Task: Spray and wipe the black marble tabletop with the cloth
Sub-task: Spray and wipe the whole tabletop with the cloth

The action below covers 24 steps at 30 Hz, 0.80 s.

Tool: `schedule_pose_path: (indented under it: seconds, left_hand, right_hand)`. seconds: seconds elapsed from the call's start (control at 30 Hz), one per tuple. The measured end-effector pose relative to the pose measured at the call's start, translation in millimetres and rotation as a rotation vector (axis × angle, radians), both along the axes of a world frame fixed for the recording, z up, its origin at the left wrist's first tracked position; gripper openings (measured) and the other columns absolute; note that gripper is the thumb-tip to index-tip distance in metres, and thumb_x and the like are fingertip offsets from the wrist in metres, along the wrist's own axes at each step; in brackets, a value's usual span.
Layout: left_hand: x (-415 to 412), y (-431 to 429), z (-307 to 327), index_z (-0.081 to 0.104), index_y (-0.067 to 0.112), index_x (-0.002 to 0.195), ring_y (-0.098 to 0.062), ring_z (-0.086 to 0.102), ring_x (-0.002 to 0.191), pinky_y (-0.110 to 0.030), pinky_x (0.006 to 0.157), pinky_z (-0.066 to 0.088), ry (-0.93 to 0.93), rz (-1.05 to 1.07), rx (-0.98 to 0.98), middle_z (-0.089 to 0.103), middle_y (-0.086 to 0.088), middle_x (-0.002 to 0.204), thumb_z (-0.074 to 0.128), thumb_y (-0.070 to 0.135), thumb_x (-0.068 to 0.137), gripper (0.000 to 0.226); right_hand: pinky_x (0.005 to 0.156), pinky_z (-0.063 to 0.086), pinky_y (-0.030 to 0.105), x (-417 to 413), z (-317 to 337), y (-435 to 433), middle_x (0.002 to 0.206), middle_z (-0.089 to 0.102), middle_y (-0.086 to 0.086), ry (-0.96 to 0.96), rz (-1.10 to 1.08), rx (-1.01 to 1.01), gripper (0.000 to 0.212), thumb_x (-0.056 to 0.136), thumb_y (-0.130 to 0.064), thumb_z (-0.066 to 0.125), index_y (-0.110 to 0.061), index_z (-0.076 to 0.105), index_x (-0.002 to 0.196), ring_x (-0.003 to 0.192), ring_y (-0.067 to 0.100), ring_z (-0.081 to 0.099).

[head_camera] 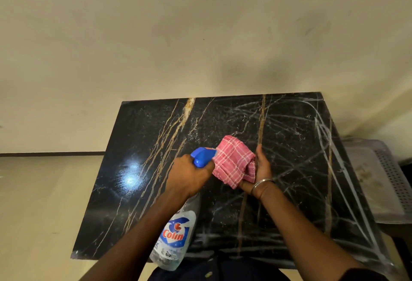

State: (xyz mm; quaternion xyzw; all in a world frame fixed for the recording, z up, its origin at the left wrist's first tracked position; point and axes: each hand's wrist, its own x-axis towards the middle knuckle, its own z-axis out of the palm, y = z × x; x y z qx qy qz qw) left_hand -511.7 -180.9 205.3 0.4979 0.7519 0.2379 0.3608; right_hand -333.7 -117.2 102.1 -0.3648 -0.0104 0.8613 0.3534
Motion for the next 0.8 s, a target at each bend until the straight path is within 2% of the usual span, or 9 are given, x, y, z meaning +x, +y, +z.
schedule_pose_path:
  seconds: [0.13, 0.27, 0.4, 0.5, 0.57, 0.63, 0.67, 0.73, 0.8]
  left_hand:
    - [-11, -3, -5, 0.059, 0.026, 0.075, -0.003, 0.050, 0.046, -0.017, 0.049, 0.040, -0.028, 0.085, 0.015, 0.056, 0.006, 0.057, 0.066, 0.035, 0.086, 0.016]
    - [-28, -6, -12, 0.062, 0.022, 0.087, -0.002, 0.054, 0.049, -0.015, 0.051, 0.040, -0.042, 0.018, -0.053, 0.058, 0.007, 0.060, 0.066, 0.034, 0.087, 0.013]
    - [-54, -2, -23, 0.063, 0.018, 0.097, -0.009, 0.062, 0.065, -0.020, 0.059, 0.047, -0.063, 0.041, -0.082, 0.066, 0.000, 0.074, 0.065, 0.040, 0.087, 0.024]
    - [-79, 8, -28, 0.062, 0.017, 0.103, -0.012, 0.065, 0.073, -0.021, 0.064, 0.050, -0.105, 0.054, -0.107, 0.067, -0.003, 0.082, 0.063, 0.040, 0.089, 0.027]
    - [-95, 17, -29, 0.062, 0.016, 0.102, -0.013, 0.065, 0.074, -0.022, 0.065, 0.050, -0.110, 0.053, -0.096, 0.067, -0.004, 0.082, 0.063, 0.040, 0.089, 0.028]
    - [-111, 28, -31, 0.062, 0.016, 0.098, -0.017, 0.066, 0.073, -0.026, 0.066, 0.052, -0.109, 0.064, -0.088, 0.067, -0.006, 0.081, 0.064, 0.041, 0.088, 0.027]
    - [-118, 34, -33, 0.062, 0.016, 0.097, -0.018, 0.066, 0.073, -0.029, 0.067, 0.053, -0.108, 0.073, -0.094, 0.068, -0.007, 0.080, 0.064, 0.041, 0.087, 0.027]
    - [-130, 43, -38, 0.063, 0.015, 0.095, -0.019, 0.066, 0.073, -0.031, 0.068, 0.054, -0.106, 0.083, -0.108, 0.068, -0.008, 0.080, 0.065, 0.041, 0.087, 0.028]
    - [-141, 52, -43, 0.062, 0.014, 0.098, -0.019, 0.066, 0.074, -0.031, 0.069, 0.054, -0.107, 0.071, -0.119, 0.068, -0.008, 0.082, 0.065, 0.042, 0.087, 0.031]
  right_hand:
    - [0.099, 0.042, 0.059, -7, -6, 1, 0.128, 0.061, 0.024, 0.008, -0.002, -0.020, 0.083, 0.078, -0.075, 0.048, -0.008, 0.060, 0.124, 0.120, 0.045, 0.055]
    - [0.103, 0.041, 0.059, -19, -18, 2, 0.132, 0.059, 0.023, -0.002, -0.017, -0.037, 0.092, 0.066, -0.073, 0.063, -0.008, 0.057, 0.131, 0.122, 0.044, 0.055]
    - [0.101, 0.043, 0.057, -38, -19, 13, 0.127, 0.063, 0.020, -0.122, -0.101, -0.045, 0.072, 0.082, -0.062, 0.057, -0.009, 0.058, 0.130, 0.120, 0.041, 0.055]
    - [0.088, 0.050, 0.046, -56, -14, 34, 0.106, 0.074, 0.010, -0.252, -0.300, 0.046, 0.048, 0.092, -0.045, 0.054, -0.009, 0.063, 0.122, 0.109, 0.032, 0.062]
    - [0.081, 0.051, 0.037, -64, -12, 49, 0.094, 0.075, 0.002, -0.598, -0.348, 0.265, 0.038, 0.092, -0.039, 0.056, -0.009, 0.066, 0.114, 0.097, 0.022, 0.066]
    - [0.079, 0.051, 0.027, -70, -21, 63, 0.105, 0.068, 0.001, -1.118, -0.156, 0.659, 0.046, 0.090, -0.040, 0.055, -0.011, 0.062, 0.125, 0.092, 0.010, 0.063]
    - [0.086, 0.051, 0.027, -73, -31, 69, 0.117, 0.064, 0.004, -1.282, 0.011, 0.866, 0.050, 0.091, -0.040, 0.054, -0.012, 0.057, 0.133, 0.101, 0.012, 0.062]
    - [0.108, 0.040, 0.039, -80, -53, 79, 0.141, 0.052, 0.010, -1.485, 0.449, 1.254, 0.056, 0.093, -0.043, 0.053, -0.014, 0.049, 0.141, 0.128, 0.023, 0.049]
    - [0.118, 0.024, 0.045, -89, -71, 84, 0.151, 0.042, 0.010, -1.649, 0.706, 1.476, 0.060, 0.096, -0.050, 0.040, -0.015, 0.044, 0.145, 0.141, 0.027, 0.035]
